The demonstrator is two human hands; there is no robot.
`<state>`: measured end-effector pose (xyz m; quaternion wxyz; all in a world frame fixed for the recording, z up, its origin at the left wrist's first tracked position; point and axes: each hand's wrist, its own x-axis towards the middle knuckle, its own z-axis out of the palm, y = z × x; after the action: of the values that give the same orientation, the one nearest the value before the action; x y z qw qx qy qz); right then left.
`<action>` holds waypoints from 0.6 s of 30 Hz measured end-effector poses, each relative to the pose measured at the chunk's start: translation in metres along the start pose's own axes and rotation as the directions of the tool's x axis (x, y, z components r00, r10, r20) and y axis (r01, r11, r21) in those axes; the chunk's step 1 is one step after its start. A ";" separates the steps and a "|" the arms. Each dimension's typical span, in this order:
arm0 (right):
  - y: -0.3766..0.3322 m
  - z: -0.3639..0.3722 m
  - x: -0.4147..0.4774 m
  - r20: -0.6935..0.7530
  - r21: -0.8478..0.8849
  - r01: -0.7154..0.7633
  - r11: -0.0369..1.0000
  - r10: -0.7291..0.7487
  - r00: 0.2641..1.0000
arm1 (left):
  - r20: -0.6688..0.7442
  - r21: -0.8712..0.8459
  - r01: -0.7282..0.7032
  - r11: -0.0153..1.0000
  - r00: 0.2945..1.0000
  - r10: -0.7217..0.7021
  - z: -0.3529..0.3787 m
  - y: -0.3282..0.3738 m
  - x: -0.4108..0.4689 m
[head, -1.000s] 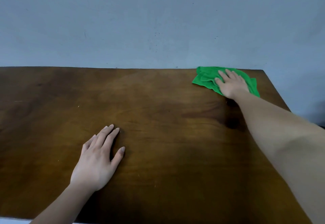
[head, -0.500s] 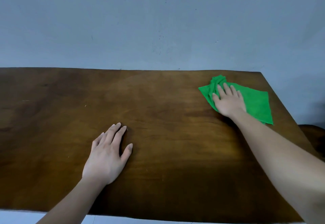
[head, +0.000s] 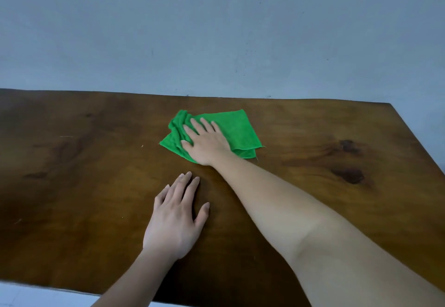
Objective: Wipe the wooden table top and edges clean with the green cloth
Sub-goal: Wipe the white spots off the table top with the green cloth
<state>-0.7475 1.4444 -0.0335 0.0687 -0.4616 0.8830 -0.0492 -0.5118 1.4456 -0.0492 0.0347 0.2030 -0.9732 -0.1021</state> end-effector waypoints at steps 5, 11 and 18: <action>0.014 0.005 -0.017 -0.020 0.006 0.034 0.999 -0.034 0.999 | 0.000 0.004 -0.010 1.000 1.000 0.010 0.001 0.000 0.001; 0.085 0.003 -0.100 -0.042 0.051 -0.122 0.991 0.124 0.991 | 0.005 0.027 -0.012 1.000 1.000 0.012 0.004 -0.001 0.001; 0.119 0.011 -0.232 -0.073 0.039 -0.423 0.905 0.425 0.902 | 0.012 0.042 -0.010 0.999 1.000 0.009 0.000 0.000 0.002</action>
<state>-0.7114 1.7025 -0.0443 0.0476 -0.2553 0.9637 -0.0612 -0.5131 1.4446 -0.0490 0.0250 0.1983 -0.9763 -0.0830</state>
